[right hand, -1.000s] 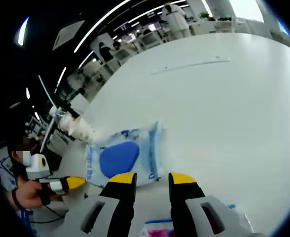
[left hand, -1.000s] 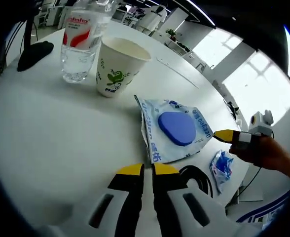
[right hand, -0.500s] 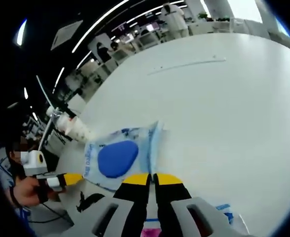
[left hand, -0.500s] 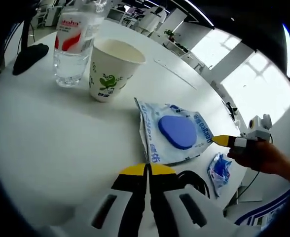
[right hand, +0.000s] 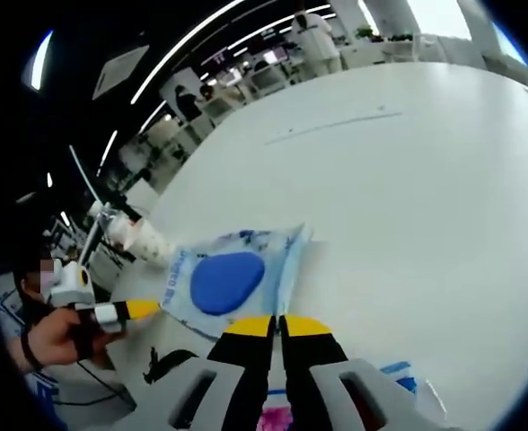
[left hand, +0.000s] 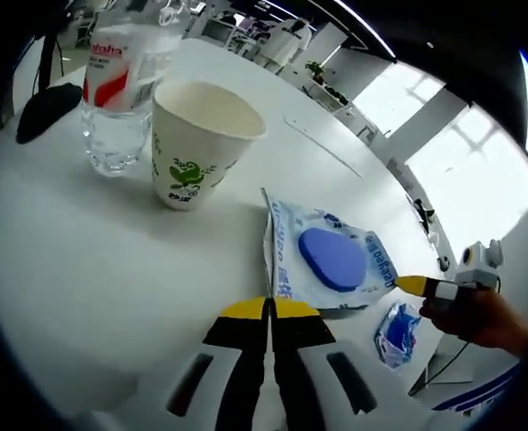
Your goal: Arrange the tabletop items into an orderly group along one side of the table until the central work area is clear of visible clutter.
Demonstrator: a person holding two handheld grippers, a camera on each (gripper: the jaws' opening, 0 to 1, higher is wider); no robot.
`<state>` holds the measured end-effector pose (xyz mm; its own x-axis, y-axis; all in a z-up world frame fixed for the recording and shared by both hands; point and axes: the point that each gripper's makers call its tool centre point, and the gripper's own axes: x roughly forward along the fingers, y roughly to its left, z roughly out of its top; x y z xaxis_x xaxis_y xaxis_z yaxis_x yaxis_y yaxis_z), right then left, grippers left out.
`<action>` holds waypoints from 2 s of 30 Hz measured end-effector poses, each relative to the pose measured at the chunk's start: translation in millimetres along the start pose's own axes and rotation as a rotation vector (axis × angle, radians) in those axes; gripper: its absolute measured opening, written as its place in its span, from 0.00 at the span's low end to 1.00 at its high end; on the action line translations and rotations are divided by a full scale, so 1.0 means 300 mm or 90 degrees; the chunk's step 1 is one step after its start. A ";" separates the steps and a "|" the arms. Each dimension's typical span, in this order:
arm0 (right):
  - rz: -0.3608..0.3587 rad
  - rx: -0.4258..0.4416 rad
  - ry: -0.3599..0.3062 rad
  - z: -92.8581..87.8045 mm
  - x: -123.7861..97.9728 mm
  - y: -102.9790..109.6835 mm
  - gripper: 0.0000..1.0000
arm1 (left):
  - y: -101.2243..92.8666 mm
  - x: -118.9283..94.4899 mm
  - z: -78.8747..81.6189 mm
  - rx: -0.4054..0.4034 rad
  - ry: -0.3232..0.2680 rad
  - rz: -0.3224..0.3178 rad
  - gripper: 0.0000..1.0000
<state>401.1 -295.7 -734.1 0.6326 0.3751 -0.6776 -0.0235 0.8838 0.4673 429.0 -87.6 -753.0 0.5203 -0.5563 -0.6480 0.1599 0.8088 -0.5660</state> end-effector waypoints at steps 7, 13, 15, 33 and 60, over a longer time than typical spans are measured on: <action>0.004 0.022 0.000 -0.016 0.024 0.009 0.00 | 0.017 0.008 0.035 -0.070 -0.037 0.014 0.00; 0.003 0.034 -0.005 0.001 0.041 0.016 0.00 | 0.014 0.008 0.043 -0.093 -0.049 0.018 0.00; 0.003 0.036 -0.008 0.011 0.046 0.017 0.00 | 0.015 0.009 0.045 -0.095 -0.050 0.018 0.00; 0.000 0.064 -0.014 0.041 0.098 0.018 0.01 | 0.036 0.016 0.095 -0.161 -0.082 0.014 0.00; 0.006 0.062 -0.033 0.021 -0.006 -0.002 0.08 | 0.062 -0.089 0.029 -0.102 -0.060 0.008 0.04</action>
<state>404.8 -298.5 -729.6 0.6717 0.3662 -0.6440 0.0437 0.8482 0.5279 425.5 -56.1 -741.8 0.5984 -0.5203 -0.6092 0.0211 0.7704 -0.6372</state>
